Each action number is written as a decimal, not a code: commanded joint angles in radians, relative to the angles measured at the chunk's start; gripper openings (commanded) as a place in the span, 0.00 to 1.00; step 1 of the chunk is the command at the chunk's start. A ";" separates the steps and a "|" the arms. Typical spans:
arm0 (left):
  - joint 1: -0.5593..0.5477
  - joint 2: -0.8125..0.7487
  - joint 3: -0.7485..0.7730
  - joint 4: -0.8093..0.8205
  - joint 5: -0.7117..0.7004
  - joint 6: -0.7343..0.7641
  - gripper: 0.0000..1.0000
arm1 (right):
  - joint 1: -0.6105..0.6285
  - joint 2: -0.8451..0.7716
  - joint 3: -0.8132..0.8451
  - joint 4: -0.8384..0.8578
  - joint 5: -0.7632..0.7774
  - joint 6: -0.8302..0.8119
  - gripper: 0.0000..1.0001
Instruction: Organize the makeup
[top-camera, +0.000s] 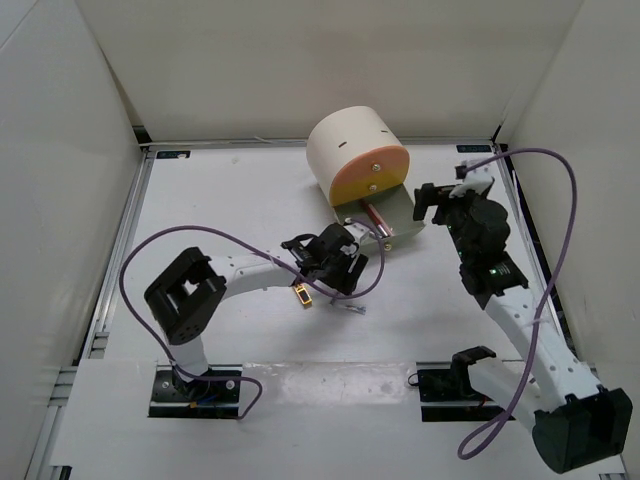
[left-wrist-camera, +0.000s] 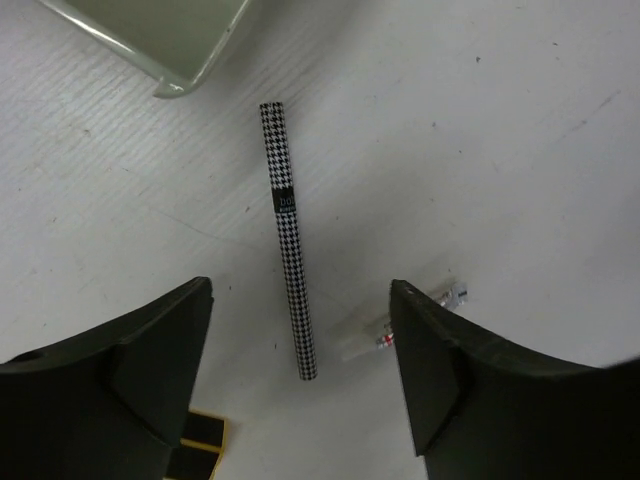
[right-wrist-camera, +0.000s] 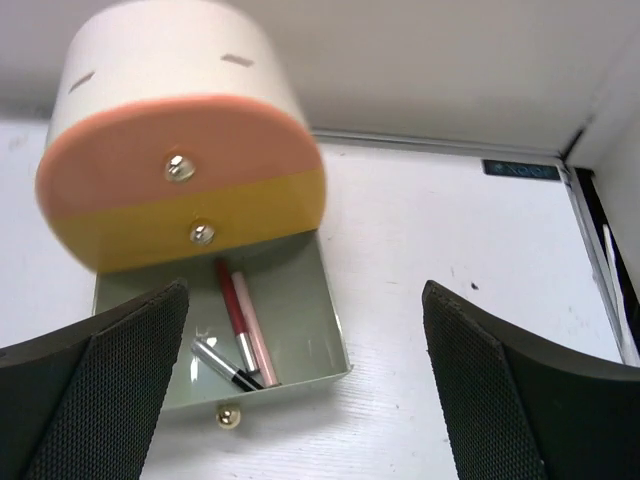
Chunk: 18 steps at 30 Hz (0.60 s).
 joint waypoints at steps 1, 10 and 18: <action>-0.022 0.035 0.012 0.100 -0.082 -0.021 0.78 | -0.023 -0.068 -0.029 -0.046 0.147 0.166 0.99; -0.063 0.149 0.035 0.088 -0.239 -0.025 0.59 | -0.035 -0.154 -0.058 -0.109 0.177 0.175 0.99; -0.097 0.141 0.003 0.051 -0.375 -0.062 0.17 | -0.035 -0.167 -0.063 -0.132 0.193 0.190 0.99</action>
